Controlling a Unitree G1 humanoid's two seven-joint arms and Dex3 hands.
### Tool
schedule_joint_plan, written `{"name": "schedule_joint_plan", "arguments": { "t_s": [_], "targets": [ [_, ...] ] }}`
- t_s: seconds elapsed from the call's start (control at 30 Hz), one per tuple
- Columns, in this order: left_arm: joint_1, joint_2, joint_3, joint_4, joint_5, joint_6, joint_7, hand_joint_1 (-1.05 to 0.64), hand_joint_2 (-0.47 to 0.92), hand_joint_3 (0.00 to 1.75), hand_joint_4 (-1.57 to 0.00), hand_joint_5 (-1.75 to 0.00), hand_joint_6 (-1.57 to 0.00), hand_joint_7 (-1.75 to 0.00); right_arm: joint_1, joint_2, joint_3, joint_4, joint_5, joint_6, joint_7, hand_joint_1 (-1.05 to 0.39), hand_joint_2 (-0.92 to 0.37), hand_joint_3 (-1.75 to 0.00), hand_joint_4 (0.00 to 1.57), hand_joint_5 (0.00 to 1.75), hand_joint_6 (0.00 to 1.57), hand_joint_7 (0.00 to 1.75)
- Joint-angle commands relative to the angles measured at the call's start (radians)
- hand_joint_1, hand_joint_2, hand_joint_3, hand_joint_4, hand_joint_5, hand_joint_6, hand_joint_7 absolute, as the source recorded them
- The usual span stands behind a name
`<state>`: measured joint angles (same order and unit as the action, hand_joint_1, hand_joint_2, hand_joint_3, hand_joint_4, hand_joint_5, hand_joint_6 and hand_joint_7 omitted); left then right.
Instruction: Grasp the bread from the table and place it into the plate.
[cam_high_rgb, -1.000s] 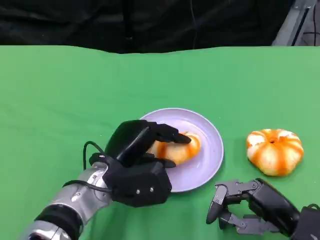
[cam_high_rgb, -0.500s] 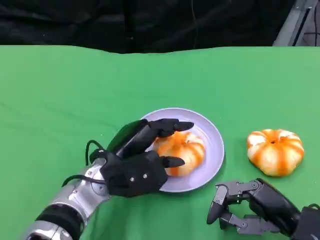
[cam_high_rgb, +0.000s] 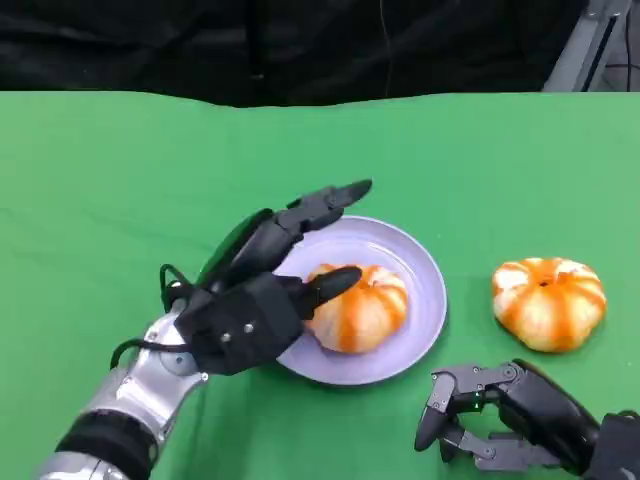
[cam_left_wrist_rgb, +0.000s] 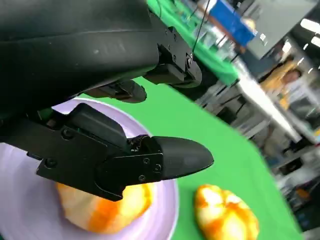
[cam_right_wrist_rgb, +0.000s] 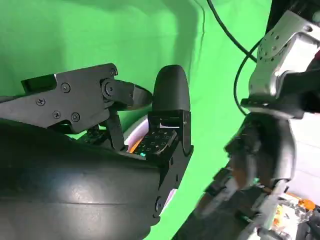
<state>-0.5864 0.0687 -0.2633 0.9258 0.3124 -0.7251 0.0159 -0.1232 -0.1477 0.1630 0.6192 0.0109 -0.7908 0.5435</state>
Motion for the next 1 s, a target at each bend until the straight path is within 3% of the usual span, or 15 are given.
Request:
{"name": "schedule_joint_plan", "arguments": {
  "t_s": [0.03,0.47,1.0],
  "targets": [
    [0.047,0.016,0.038,-0.074,-0.069,-0.019,-0.053,-0.85,0.92,0.64,-0.44,-0.01,-0.35,-0.01,-0.002,-0.016,-0.005,0.012,0.001,-0.020,-0.002,-0.13,-0.92,-0.45,0.70,1.57,0.78,1.13],
    [0.204,-0.008,0.133,-0.314,-0.275,0.037,-0.175,-0.82,0.92,0.55,-0.59,-0.05,-0.46,-0.03,-0.003,-0.023,-0.005,0.016,0.008,-0.025,0.004,-0.12,-0.92,-0.47,0.70,1.54,0.76,1.11],
    [0.330,-0.065,0.260,-0.421,-0.535,0.045,-0.316,-0.73,0.92,0.45,-0.78,-0.05,-0.58,-0.03,-0.007,-0.023,-0.006,0.026,0.014,-0.039,0.010,-0.11,-0.92,-0.47,0.70,1.56,0.77,1.09]
  ]
}}
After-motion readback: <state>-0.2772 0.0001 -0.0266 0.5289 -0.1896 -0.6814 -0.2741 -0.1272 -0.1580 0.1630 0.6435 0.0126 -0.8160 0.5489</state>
